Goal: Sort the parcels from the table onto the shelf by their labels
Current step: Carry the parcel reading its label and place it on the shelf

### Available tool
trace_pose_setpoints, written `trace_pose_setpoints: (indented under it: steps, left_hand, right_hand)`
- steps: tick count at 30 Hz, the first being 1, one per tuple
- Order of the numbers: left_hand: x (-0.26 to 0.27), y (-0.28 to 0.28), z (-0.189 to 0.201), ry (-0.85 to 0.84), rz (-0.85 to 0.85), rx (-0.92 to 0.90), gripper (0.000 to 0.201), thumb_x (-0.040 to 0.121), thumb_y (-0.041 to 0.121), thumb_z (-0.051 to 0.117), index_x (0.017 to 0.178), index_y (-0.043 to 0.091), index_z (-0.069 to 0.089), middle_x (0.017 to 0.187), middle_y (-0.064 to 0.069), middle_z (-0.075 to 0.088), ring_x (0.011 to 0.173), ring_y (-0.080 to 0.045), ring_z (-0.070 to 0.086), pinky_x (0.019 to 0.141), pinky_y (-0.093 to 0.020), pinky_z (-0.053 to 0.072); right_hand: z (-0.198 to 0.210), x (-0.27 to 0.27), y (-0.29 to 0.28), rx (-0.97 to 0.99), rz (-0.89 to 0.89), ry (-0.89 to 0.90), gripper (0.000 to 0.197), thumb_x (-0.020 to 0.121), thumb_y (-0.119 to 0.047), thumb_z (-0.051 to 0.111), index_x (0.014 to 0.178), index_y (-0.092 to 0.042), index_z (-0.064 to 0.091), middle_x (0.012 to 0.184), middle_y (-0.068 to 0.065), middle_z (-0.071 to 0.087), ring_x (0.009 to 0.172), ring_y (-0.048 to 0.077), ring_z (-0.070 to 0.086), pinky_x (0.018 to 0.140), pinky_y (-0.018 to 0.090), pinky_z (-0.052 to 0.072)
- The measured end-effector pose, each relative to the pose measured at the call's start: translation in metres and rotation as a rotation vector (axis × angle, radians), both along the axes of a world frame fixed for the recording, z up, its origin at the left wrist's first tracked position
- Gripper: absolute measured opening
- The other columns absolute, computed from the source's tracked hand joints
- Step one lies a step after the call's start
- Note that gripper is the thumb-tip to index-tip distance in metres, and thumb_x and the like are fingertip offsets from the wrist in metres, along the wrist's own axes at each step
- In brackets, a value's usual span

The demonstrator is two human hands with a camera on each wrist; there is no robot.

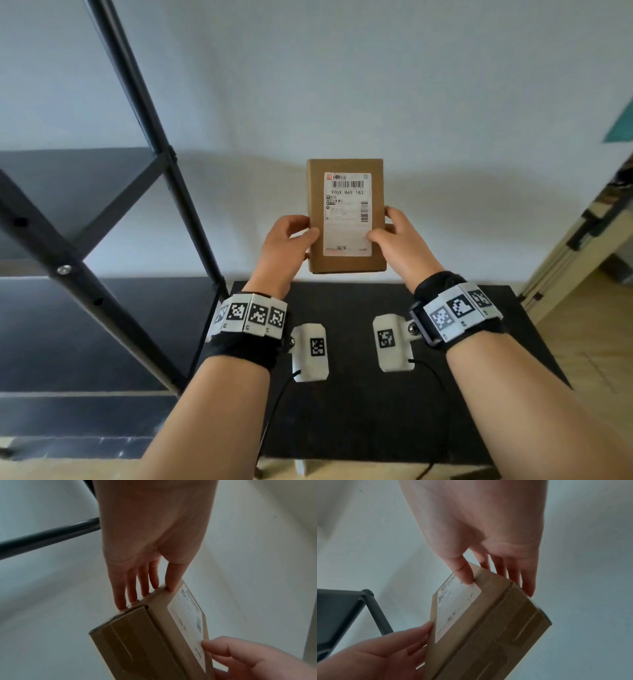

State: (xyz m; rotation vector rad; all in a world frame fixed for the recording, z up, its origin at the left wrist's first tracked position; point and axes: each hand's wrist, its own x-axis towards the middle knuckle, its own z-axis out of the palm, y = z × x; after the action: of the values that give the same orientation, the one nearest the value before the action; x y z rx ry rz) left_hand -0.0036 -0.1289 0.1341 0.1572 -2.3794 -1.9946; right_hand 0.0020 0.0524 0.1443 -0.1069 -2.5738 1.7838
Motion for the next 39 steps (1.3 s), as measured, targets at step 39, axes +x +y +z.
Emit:
trace_pose_setpoints:
  steps: [39]
  left_hand:
    - [0.011, -0.005, 0.073, 0.286, -0.053, 0.152, 0.036, 0.094, 0.013, 0.065, 0.130, 0.013, 0.062, 0.122, 0.002, 0.071, 0.114, -0.014, 0.067, 0.096, -0.029, 0.056]
  right_hand:
    - [0.075, 0.023, 0.005, -0.118, -0.101, 0.280, 0.038, 0.090, -0.019, 0.055, 0.128, -0.026, 0.051, 0.116, -0.010, 0.063, 0.103, 0.001, 0.059, 0.075, 0.022, 0.048]
